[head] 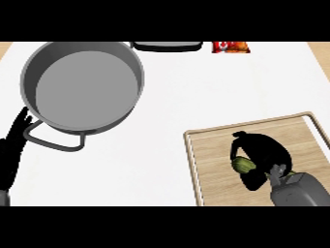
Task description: Pick the squash from the tray and place it in the pot
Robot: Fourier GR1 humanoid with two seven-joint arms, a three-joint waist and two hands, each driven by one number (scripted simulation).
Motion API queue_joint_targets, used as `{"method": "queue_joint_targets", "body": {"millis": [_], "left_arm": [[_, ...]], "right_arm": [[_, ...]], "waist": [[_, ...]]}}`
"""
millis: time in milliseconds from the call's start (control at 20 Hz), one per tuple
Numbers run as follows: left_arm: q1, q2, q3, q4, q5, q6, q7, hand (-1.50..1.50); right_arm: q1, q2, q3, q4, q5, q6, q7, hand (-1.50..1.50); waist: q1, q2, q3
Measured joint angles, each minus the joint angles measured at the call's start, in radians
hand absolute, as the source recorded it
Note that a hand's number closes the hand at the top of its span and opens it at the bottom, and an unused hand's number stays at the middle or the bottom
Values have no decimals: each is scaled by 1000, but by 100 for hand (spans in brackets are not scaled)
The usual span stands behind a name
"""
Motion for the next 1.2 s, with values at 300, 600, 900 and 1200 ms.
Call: {"method": "queue_joint_targets", "body": {"millis": [300,600,900,1200], "left_arm": [[-41,-13,-45,6,-6,-30,-13,0],[-91,-20,-82,9,-13,-53,-4,0],[-115,-26,-100,33,-25,-60,1,0],[-126,-31,-96,53,-28,-52,13,0]], "right_arm": [[-170,267,183,-29,0,-120,109,150],[-355,336,316,10,-35,-305,210,150],[-591,351,384,76,8,-477,335,150],[-826,350,392,118,134,-610,441,150]], "waist": [[90,14,5],[153,23,5],[166,18,3],[146,3,2]]}}
